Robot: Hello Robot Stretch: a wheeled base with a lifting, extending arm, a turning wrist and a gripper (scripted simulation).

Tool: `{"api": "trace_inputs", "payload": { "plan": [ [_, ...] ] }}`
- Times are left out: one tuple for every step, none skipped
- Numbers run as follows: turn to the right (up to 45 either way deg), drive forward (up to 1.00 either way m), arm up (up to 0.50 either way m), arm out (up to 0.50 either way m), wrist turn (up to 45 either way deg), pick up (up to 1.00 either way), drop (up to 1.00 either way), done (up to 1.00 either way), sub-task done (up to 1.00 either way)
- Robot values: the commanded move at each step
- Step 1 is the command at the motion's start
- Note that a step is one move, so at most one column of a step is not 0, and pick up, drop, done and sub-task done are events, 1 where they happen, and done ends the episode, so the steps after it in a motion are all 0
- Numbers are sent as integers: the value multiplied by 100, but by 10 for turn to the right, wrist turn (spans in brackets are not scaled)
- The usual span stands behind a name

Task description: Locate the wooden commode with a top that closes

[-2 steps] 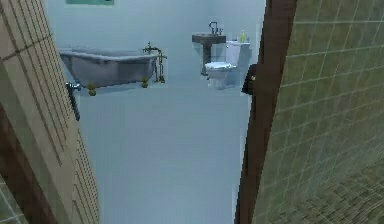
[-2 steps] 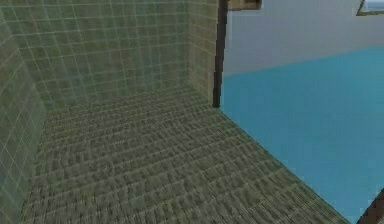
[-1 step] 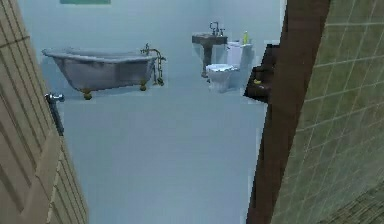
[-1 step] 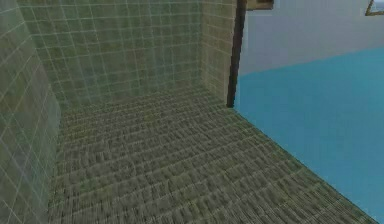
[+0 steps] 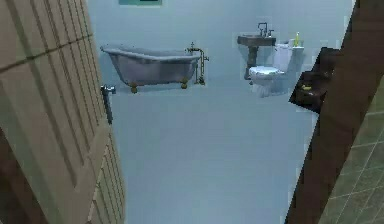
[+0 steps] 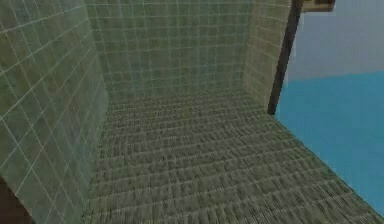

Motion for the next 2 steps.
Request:
{"api": "trace_inputs", "payload": {
  "plan": [
    [0, 75, 0, 0, 0, 0, 0, 0, 0],
    [150, 0, 0, 0, 0, 0, 0, 0, 0]
  ]
}}
